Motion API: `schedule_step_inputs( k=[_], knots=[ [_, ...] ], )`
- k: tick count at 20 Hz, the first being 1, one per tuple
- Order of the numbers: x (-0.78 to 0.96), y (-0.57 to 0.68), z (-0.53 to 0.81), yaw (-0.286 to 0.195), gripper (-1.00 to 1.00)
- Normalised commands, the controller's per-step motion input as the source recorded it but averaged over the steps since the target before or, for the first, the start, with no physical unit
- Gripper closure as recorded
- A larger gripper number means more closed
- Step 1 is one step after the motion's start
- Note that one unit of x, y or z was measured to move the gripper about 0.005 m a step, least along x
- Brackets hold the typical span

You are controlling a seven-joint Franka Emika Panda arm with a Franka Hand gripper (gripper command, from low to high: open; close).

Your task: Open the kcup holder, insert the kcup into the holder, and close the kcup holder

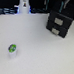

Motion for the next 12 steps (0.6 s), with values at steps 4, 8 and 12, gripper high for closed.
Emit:
schedule_step_inputs(
  k=[4, 8, 12],
  knots=[
    [-0.30, 0.67, 0.01, -0.173, -1.00],
    [-0.33, 0.64, -0.06, -0.162, -1.00],
    [-0.28, 0.55, -0.18, -0.143, -1.00]
  ],
)
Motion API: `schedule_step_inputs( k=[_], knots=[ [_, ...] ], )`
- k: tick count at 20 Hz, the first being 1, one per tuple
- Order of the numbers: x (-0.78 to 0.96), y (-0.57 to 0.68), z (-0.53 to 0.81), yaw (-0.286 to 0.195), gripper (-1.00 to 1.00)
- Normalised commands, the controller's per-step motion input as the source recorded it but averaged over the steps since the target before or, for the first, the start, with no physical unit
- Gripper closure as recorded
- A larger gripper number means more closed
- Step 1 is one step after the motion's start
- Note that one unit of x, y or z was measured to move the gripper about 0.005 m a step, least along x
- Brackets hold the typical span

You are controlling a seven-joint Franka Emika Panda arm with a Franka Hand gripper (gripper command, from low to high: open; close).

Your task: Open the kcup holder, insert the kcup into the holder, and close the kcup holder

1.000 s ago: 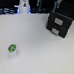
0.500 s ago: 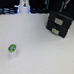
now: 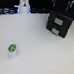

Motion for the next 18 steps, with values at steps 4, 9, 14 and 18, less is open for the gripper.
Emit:
schedule_step_inputs(
  k=[4, 9, 14, 18],
  knots=[
    [-0.16, 0.38, -0.33, -0.107, -1.00],
    [-0.14, 0.30, -0.37, -0.070, -1.00],
    [-0.16, 0.31, -0.36, -0.055, -1.00],
    [-0.20, 0.32, -0.35, -0.046, -1.00]
  ],
)
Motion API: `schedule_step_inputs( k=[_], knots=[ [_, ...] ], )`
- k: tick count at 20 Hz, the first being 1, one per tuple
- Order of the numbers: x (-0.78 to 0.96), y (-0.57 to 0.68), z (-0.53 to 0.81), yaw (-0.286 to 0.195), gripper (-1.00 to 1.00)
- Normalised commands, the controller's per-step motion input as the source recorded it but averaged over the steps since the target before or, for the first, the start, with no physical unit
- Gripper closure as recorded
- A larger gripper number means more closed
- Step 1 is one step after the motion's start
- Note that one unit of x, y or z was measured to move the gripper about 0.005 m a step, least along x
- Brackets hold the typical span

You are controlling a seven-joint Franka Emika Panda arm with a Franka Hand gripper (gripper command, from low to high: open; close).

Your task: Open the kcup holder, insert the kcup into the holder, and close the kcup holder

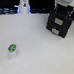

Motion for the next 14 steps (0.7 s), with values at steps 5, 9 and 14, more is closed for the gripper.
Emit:
schedule_step_inputs(
  k=[5, 9, 14],
  knots=[
    [-0.26, 0.19, -0.39, -0.033, -1.00],
    [-0.32, 0.05, -0.40, -0.018, -1.00],
    [-0.39, 0.02, -0.38, -0.019, -1.00]
  ],
)
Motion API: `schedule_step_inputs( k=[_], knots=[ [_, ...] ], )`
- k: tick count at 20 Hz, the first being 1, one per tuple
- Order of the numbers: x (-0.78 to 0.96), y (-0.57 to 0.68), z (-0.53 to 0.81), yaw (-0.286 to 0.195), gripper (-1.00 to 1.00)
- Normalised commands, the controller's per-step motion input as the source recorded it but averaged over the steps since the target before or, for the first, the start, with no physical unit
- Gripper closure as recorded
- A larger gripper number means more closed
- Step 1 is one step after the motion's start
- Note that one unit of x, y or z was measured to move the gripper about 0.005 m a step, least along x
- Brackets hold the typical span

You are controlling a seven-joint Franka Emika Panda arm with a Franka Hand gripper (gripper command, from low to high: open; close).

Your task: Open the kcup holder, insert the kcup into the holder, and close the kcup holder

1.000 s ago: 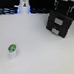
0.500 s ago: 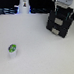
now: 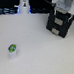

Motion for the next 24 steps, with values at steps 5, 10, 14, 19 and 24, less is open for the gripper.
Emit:
schedule_step_inputs(
  k=[5, 10, 14, 19, 24],
  knots=[
    [-0.30, 0.03, -0.27, -0.022, 1.00],
    [-0.17, 0.05, -0.09, -0.064, 1.00],
    [-0.08, 0.01, -0.03, -0.047, 1.00],
    [-0.18, 0.04, -0.09, -0.056, 1.00],
    [0.39, -0.19, 0.10, -0.023, 1.00]
  ],
)
